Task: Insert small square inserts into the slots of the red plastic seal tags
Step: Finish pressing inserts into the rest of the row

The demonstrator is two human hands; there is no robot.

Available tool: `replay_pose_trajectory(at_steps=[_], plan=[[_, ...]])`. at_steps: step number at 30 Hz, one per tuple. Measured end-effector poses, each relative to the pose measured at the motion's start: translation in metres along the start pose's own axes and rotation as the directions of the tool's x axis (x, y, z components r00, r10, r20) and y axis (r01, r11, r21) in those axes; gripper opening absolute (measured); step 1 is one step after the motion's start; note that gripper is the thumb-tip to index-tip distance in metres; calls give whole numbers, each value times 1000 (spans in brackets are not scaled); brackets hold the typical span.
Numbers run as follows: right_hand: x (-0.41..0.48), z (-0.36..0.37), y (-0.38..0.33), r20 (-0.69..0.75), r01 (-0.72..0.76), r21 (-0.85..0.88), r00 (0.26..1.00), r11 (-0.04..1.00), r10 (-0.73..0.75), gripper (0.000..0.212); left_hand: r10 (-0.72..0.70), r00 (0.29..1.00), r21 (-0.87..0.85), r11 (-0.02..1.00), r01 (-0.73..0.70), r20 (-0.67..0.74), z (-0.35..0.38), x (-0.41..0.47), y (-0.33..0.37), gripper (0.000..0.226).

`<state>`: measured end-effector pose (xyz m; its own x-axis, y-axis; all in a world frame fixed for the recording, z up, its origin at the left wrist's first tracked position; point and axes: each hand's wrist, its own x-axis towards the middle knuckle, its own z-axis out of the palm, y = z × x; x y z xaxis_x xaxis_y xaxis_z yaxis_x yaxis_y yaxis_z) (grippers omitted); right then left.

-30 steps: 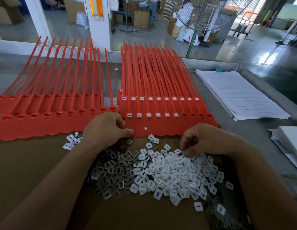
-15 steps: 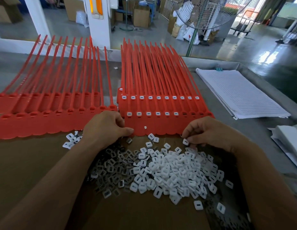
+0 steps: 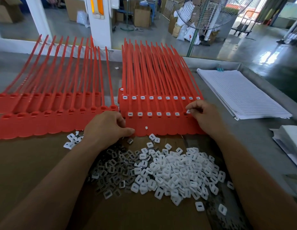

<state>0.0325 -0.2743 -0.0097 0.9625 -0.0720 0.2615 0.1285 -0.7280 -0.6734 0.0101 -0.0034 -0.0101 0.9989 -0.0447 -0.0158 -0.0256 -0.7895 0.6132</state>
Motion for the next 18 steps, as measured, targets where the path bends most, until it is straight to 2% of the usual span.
replay_pose_trajectory(at_steps=[8,14,18], plan=[[0,6,5,62,-1,-26,998,1000,3,31,9,1000,5,1000,-9,-6,1,1,-1,26],[-2,9,0,44,-1,-103,999,995,6,17,16,1000,15,1000,-16,-8,1,1,-1,26],[-2,10,0,17,-59,-2,998,998,59,18,15,1000,13,1000,-15,-2,1,1,-1,26]])
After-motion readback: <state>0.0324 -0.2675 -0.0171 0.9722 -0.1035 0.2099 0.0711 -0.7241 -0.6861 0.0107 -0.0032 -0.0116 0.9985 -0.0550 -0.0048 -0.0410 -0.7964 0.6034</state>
